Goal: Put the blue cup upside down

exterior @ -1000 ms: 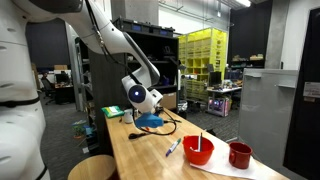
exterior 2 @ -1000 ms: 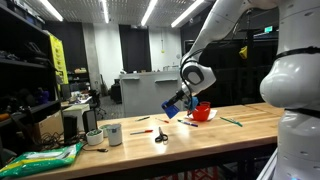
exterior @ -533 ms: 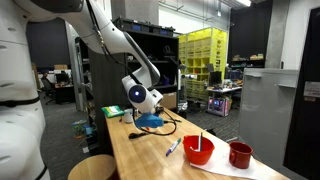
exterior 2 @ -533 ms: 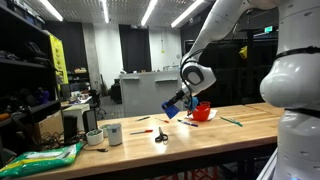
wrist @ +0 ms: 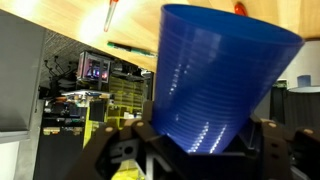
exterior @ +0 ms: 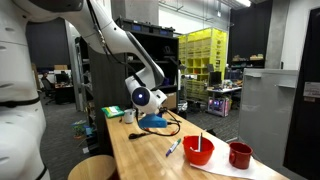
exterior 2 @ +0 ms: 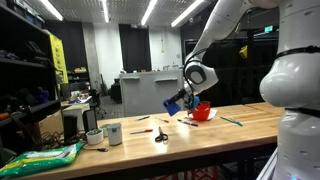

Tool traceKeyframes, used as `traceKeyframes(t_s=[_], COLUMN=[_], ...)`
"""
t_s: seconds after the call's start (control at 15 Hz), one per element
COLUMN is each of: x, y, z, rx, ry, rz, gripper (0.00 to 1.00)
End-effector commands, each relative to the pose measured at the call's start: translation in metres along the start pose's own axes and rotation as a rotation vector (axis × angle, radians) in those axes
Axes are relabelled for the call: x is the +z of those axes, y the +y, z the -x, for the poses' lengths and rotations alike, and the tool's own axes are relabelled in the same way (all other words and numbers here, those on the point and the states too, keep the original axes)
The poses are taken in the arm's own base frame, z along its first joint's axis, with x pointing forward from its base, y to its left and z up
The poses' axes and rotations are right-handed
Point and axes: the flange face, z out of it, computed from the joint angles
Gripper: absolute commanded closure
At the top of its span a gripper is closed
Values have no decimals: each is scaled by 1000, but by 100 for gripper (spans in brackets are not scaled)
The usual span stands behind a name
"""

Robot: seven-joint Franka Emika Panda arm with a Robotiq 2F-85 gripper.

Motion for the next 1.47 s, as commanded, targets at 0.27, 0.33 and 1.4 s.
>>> traceKeyframes(t_s=[0.27, 0.33, 1.4], x=[-9, -9, 29], y=[13, 13, 15], z=[12, 13, 45], rx=[57, 57, 81], ry=[130, 142, 92], rz=[-33, -43, -89], gripper=[48, 48, 48])
